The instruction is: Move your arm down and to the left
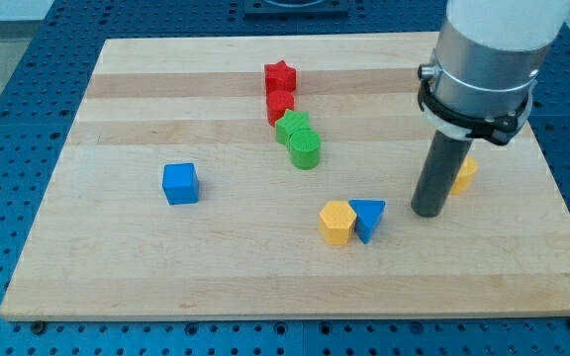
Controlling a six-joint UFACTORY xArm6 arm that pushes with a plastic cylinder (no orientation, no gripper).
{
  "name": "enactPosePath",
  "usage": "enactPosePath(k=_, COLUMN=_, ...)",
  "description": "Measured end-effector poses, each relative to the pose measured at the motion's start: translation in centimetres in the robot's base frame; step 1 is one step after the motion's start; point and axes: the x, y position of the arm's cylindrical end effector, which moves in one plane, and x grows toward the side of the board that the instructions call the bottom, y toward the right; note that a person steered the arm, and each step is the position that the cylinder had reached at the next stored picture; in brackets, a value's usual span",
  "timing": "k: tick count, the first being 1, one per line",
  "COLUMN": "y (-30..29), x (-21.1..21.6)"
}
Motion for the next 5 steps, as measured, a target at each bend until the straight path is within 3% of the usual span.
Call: enactPosePath(k=5, y=0.0, x=3.2)
